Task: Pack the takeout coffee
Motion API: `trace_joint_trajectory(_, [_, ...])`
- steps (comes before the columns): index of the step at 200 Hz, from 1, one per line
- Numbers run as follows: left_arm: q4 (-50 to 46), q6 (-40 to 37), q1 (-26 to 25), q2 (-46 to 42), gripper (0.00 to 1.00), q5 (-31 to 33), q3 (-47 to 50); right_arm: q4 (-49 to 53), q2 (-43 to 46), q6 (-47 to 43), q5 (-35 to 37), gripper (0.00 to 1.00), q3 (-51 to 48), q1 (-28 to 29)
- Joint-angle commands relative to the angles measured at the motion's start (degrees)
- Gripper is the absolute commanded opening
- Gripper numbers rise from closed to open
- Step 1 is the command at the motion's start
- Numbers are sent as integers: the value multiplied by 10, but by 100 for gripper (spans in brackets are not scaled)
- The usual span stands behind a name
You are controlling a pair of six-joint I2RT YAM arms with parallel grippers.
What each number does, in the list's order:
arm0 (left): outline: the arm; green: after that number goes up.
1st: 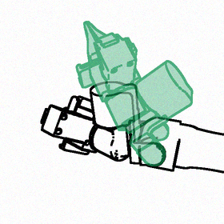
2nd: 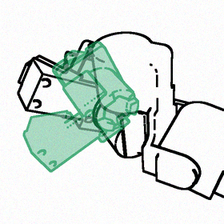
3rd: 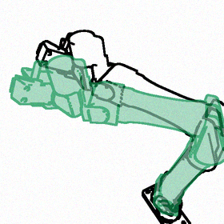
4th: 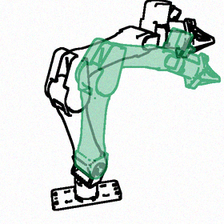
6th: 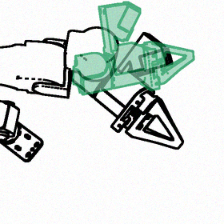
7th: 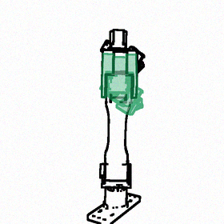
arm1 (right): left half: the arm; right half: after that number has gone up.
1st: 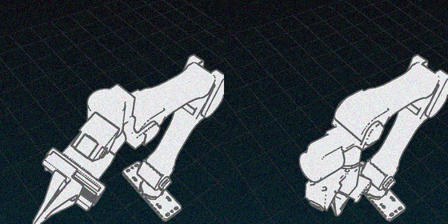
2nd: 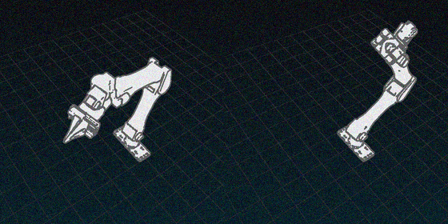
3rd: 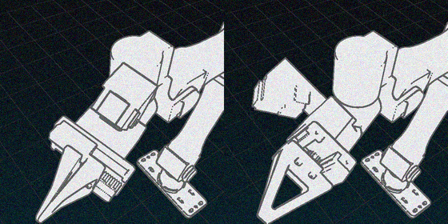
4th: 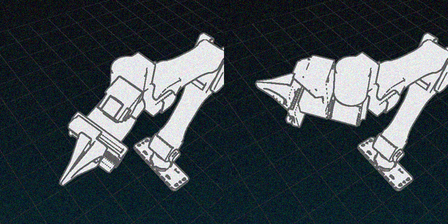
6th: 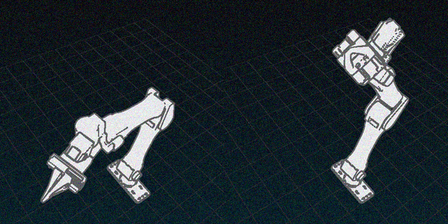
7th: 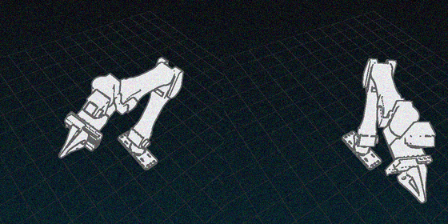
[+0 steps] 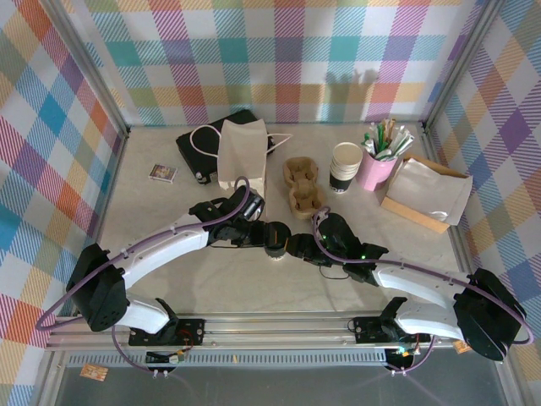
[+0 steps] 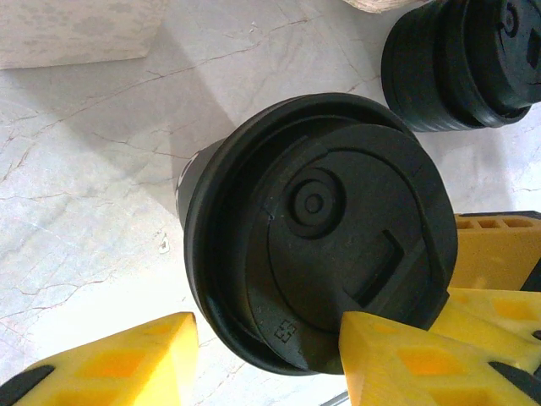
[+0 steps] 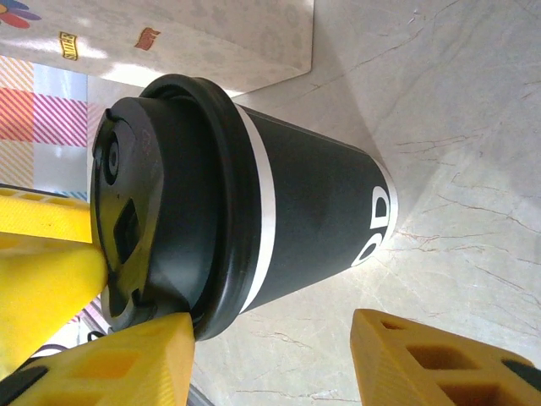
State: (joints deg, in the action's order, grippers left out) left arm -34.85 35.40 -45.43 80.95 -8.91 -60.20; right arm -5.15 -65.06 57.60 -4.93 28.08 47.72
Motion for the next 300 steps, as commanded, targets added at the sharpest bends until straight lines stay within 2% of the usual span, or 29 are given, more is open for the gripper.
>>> trace_joint_trajectory(1, [-34,8,2,13,48,3,-7,28,-13,8,19,51,-12,4])
trace_joint_trajectory(48, [-35,8,2,13,48,5,-17,91,7,5,27,52,9,4])
trace_joint_trajectory(71, [-34,8,1,10,50,9,-31,158,26,-11,34,55,49,4])
trace_joint_trajectory(122, [-43,-8,2,19,52,14,-70,231,71,-42,36,59,81,4])
trace_joint_trajectory(150, [-55,-16,2,11,53,22,-86,298,73,-99,27,60,133,4])
trace_joint_trajectory(191, [-81,-31,2,-32,54,65,-126,423,11,-251,30,60,278,4])
trace_joint_trajectory(230, [-128,-41,5,-103,54,158,-120,518,-109,-424,17,57,428,4])
trace_joint_trajectory(248, [-156,-37,11,-144,56,210,-104,567,-171,-483,12,65,504,4])
trace_joint_trajectory(276, [-204,-30,21,-204,58,278,-83,619,-244,-519,20,78,586,10])
trace_joint_trajectory(300, [-228,-35,27,-244,59,312,-74,659,-294,-535,40,81,639,30])
